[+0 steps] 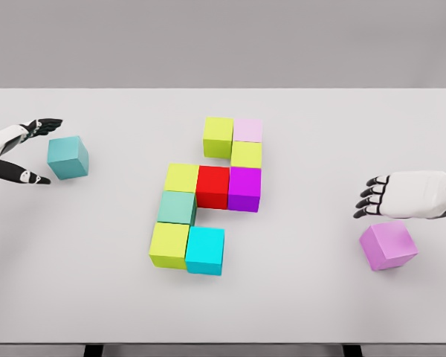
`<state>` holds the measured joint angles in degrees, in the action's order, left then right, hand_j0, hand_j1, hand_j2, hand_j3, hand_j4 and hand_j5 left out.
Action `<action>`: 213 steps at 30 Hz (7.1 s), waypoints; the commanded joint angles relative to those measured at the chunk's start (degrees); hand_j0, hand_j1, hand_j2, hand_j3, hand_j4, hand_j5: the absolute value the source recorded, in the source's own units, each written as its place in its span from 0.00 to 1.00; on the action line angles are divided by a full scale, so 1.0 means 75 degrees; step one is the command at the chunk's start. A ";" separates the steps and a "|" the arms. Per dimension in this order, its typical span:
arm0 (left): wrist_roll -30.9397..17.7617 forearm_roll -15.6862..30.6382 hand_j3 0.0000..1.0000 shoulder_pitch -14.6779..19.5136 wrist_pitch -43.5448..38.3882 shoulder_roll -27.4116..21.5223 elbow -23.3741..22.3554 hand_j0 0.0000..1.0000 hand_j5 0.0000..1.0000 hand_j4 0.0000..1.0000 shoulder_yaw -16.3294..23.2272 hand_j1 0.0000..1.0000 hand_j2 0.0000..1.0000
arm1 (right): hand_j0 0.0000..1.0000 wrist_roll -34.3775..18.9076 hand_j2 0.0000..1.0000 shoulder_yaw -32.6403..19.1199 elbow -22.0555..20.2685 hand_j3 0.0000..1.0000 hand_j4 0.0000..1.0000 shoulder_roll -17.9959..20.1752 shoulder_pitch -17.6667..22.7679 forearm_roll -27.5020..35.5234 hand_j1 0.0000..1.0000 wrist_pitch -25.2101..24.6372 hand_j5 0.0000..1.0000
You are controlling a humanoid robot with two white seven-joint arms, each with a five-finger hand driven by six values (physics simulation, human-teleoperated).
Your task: Assemble the squares on the desktop into the number 2
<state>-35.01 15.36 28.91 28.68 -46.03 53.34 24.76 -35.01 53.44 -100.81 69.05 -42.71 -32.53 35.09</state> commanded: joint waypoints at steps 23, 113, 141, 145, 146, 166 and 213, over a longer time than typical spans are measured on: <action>0.0002 0.0331 0.99 0.0176 -0.0027 0.0337 -0.0737 0.99 0.99 0.99 0.0038 0.99 0.99 | 1.00 0.0001 1.00 0.0351 -0.0012 1.00 1.00 0.0028 0.0175 0.0013 1.00 -0.0012 1.00; 0.0002 -0.0536 0.47 0.0867 0.0547 0.1215 -0.1217 0.47 0.47 0.47 0.0378 0.47 0.47 | 1.00 0.0001 1.00 -0.0845 0.0528 1.00 1.00 -0.1344 0.0070 0.1643 1.00 -0.0012 1.00; 0.0002 -0.2235 0.47 0.2543 0.0594 0.3606 -0.2284 0.47 0.47 0.47 0.0320 0.47 0.47 | 1.00 0.0001 1.00 0.0351 -0.0023 1.00 1.00 -0.1578 0.0081 0.1361 1.00 -0.0012 1.00; 0.0002 -0.2282 0.47 0.2696 0.0606 0.3876 -0.2600 0.47 0.47 0.47 0.0367 0.47 0.47 | 1.00 0.0001 1.00 0.0175 0.0000 1.00 1.00 -0.1367 -0.0001 0.1455 1.00 -0.0012 1.00; 0.0002 -0.2282 0.47 0.2707 0.0606 0.3899 -0.2600 0.47 0.47 0.47 0.0367 0.47 0.47 | 1.00 0.0001 1.00 0.0070 0.0012 1.00 1.00 -0.1262 -0.0001 0.1572 1.00 -0.0012 1.00; 0.0002 -0.2458 0.47 0.2871 0.0805 0.4204 -0.2893 0.47 0.47 0.47 0.0273 0.47 0.47 | 1.00 0.0001 1.00 0.1007 -0.0012 1.00 1.00 -0.1918 0.0070 0.1607 1.00 -0.0012 1.00; 0.0002 -0.2376 0.86 0.2743 0.0843 0.4297 -0.2870 0.86 0.86 0.86 0.0238 0.86 0.86 | 1.00 0.0001 1.00 0.1429 0.2332 1.00 1.00 -0.2386 0.0128 0.7666 1.00 -0.0012 1.00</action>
<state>-35.02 -2.95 49.48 35.13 -13.76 31.81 26.70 -35.01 63.94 -83.68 51.50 -41.75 24.15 35.12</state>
